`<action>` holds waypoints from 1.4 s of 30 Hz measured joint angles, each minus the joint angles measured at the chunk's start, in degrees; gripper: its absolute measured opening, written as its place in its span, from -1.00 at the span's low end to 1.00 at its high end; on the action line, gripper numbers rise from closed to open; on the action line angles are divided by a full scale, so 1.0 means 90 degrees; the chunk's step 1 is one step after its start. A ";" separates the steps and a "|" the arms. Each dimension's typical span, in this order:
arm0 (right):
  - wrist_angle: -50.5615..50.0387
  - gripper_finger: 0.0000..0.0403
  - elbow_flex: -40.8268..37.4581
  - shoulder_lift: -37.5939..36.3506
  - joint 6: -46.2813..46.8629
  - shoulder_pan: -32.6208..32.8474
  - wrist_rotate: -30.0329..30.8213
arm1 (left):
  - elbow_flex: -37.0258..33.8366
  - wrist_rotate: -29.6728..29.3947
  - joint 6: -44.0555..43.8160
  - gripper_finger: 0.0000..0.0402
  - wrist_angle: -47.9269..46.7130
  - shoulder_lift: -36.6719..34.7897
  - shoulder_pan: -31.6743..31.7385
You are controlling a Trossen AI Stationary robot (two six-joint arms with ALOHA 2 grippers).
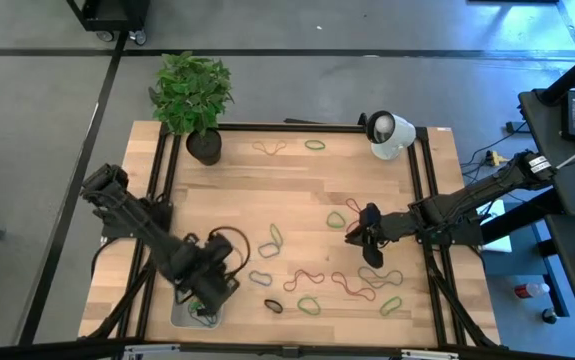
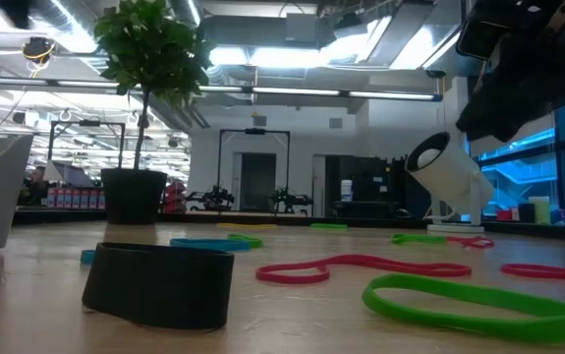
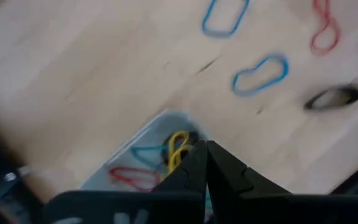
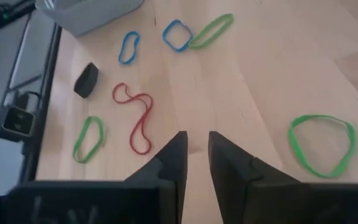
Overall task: Pick and place rubber bands into bin
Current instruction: Put the red rubber band into the bin
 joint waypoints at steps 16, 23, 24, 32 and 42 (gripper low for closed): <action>-0.4372 -0.95 0.2471 0.2157 0.2722 -0.0330 0.0523 | -0.1775 -0.1199 -0.0020 -0.99 0.0079 -0.1936 -0.1110; -0.5174 -0.72 0.2390 0.3003 0.4165 -0.1028 0.0522 | -0.3362 -0.1624 0.2136 -0.99 0.2076 -0.3486 -0.0600; -0.4987 -0.67 0.2281 0.3043 0.4173 -0.1155 0.0513 | -0.3614 -0.1560 0.2462 -0.99 0.2446 -0.3670 -0.0481; -0.3759 -0.22 0.1368 0.3087 0.4128 -0.2167 0.0253 | -0.5193 -0.0844 0.4690 -0.99 0.5109 -0.4630 0.0565; -0.2977 -0.29 0.0811 0.3033 0.4102 -0.2443 0.0231 | -0.5589 -0.0738 0.6078 -0.99 0.5503 -0.4981 0.1390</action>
